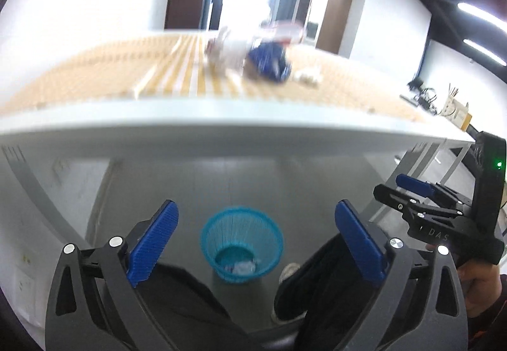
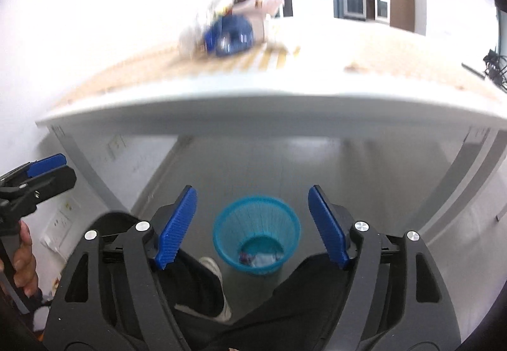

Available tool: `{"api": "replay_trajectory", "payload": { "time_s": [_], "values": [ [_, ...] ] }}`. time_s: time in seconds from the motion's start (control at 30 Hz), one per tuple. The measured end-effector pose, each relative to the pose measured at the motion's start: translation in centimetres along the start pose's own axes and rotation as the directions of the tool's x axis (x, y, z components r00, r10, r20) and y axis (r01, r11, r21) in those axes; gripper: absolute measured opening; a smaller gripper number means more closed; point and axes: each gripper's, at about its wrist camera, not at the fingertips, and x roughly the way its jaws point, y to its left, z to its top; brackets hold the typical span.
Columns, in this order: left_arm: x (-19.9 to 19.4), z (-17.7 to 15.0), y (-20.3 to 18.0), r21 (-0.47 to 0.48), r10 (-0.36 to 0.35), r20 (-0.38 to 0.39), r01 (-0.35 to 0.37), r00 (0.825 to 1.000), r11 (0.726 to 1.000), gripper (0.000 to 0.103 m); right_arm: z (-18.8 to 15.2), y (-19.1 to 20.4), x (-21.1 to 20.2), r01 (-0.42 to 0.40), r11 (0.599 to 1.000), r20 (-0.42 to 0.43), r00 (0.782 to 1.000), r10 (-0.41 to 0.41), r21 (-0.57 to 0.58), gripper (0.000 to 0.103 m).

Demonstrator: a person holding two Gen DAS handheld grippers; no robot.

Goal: Collect trash
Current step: 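Raise both tools back toward the table and the remaining trash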

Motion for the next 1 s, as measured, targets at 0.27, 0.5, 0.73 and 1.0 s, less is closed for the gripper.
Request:
{"api": "replay_trajectory", "payload": {
  "time_s": [0.27, 0.5, 0.73, 1.0],
  "values": [
    [-1.6, 3.8, -0.4, 0.023, 0.023, 0.077, -0.024, 0.997, 0.999, 0.097, 4.6, -0.6, -1.9, -0.012, 1.000, 0.100, 0.995, 0.009, 0.027, 0.085],
    [-1.3, 6.7, 0.2, -0.018, 0.031, 0.106, -0.029, 0.994, 0.999, 0.097, 8.5, -1.2, -2.0, -0.017, 0.999, 0.149, 0.989, 0.012, 0.033, 0.090],
    [0.1, 9.3, 0.6, -0.010, 0.019, 0.112, -0.018, 0.994, 1.000, 0.097, 11.9, -1.2, -1.5, -0.021, 0.999, 0.184, 0.983, 0.015, 0.027, 0.094],
    [3.8, 12.5, 0.9, 0.047, 0.047, 0.096, -0.051, 0.994, 0.998, 0.097, 15.6, -1.0, 1.9, -0.021, 1.000, 0.165, 0.986, 0.020, 0.004, 0.094]
  ]
}}
